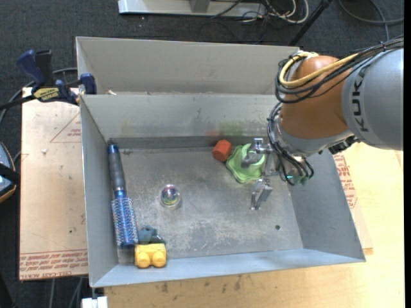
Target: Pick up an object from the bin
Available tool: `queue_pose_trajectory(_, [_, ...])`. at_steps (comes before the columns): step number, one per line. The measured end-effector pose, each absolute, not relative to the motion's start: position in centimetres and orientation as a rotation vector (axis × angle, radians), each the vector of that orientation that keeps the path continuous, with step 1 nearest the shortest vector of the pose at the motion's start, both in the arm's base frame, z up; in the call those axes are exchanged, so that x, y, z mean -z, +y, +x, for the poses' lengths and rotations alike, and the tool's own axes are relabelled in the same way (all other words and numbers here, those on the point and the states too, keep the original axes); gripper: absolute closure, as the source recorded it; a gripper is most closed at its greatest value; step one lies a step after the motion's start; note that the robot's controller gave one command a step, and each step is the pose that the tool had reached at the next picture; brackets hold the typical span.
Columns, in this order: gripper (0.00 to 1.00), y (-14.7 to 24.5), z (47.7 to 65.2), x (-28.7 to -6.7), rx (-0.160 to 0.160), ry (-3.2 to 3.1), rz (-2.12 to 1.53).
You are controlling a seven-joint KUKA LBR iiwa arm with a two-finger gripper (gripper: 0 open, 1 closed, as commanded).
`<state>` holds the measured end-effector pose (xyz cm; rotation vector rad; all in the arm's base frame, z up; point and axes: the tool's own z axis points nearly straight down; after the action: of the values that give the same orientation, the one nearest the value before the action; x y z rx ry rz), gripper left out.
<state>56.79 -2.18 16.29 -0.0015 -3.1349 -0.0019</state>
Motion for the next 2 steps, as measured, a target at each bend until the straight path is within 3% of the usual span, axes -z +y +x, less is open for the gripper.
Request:
queue_pose_trajectory(1, [0.0, -0.7, 61.9, -14.6, 0.003, -3.133, -0.268])
queue_pose_trajectory(2, [0.0, -2.8, 63.9, -7.4, 0.006, -3.09, -0.587])
